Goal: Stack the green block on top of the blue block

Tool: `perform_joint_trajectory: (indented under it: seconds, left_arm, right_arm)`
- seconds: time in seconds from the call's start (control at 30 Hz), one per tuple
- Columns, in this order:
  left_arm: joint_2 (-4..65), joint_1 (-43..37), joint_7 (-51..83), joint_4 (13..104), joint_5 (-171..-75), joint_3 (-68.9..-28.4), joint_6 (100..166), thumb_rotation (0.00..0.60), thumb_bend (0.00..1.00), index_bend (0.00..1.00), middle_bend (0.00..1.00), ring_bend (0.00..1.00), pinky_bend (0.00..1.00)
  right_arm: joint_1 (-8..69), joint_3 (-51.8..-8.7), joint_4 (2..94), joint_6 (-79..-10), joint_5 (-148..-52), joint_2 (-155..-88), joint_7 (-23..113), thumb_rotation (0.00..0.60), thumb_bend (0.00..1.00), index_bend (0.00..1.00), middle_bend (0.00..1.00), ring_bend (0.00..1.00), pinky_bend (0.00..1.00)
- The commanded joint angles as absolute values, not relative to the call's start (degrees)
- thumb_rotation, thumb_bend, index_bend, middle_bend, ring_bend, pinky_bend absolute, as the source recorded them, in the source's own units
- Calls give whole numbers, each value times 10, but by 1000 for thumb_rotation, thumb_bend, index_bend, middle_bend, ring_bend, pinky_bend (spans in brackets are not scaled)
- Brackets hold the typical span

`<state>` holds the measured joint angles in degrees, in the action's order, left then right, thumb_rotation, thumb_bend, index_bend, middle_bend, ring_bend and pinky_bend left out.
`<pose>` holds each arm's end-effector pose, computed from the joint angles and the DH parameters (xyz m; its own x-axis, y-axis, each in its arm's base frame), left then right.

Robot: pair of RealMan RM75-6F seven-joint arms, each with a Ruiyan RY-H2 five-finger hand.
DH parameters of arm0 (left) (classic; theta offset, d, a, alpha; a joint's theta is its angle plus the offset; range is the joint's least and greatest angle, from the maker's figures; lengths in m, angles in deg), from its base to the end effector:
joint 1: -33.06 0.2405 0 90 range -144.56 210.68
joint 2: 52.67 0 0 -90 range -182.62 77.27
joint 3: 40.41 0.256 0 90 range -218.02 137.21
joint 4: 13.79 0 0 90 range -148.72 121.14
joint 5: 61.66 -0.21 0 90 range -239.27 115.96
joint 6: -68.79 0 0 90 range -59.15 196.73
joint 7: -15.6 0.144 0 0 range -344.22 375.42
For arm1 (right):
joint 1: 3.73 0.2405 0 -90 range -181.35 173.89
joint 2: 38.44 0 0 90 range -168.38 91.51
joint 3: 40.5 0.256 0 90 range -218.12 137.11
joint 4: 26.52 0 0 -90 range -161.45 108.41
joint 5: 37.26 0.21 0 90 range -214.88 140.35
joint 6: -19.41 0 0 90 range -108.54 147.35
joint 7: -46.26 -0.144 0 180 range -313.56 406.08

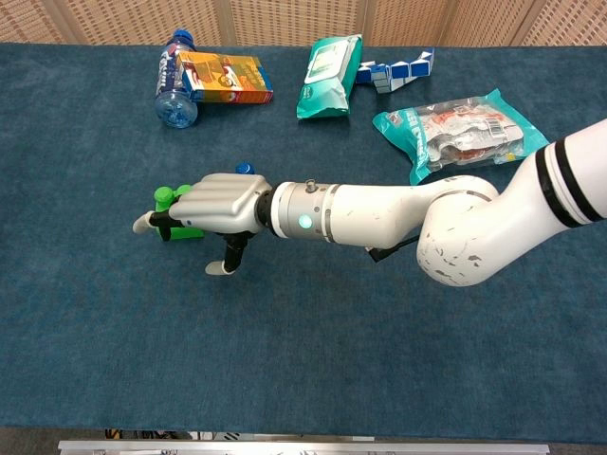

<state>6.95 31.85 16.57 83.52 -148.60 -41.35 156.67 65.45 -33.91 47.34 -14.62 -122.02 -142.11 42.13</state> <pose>-0.3079 0.1537 0.1769 0.4059 0.0130 0.9138 0.9133 0.0317 -0.4061 0.0112 -0.2963 -0.1377 0.6450 -0.3996 0.6514 -0.5149 -0.8571 -0.0160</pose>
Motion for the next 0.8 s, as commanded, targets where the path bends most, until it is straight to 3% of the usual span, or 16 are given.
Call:
perform_joint_trajectory:
  seconds: [0.03,0.4,0.8]
  left_arm:
    - [68,320,163,837,-1487,-413,1568,600,145,76,92,102,105]
    - [67,319,165,839,-1487,-411,1564,600,145,76,92,101,104]
    - [67,321,163,838,-1484,-411,1565,600,145,76,91,100,104]
  right_arm:
    - [648,-347,477,-149,-1219,-1414,422,600,291,61,241,163,261]
    - [632,-360,492,-139,-1197,-1391,453,600,290,39,241,163,261]
    - [638,-347,472,-118,-1167,-1419,471,600,291,38,241,163,261]
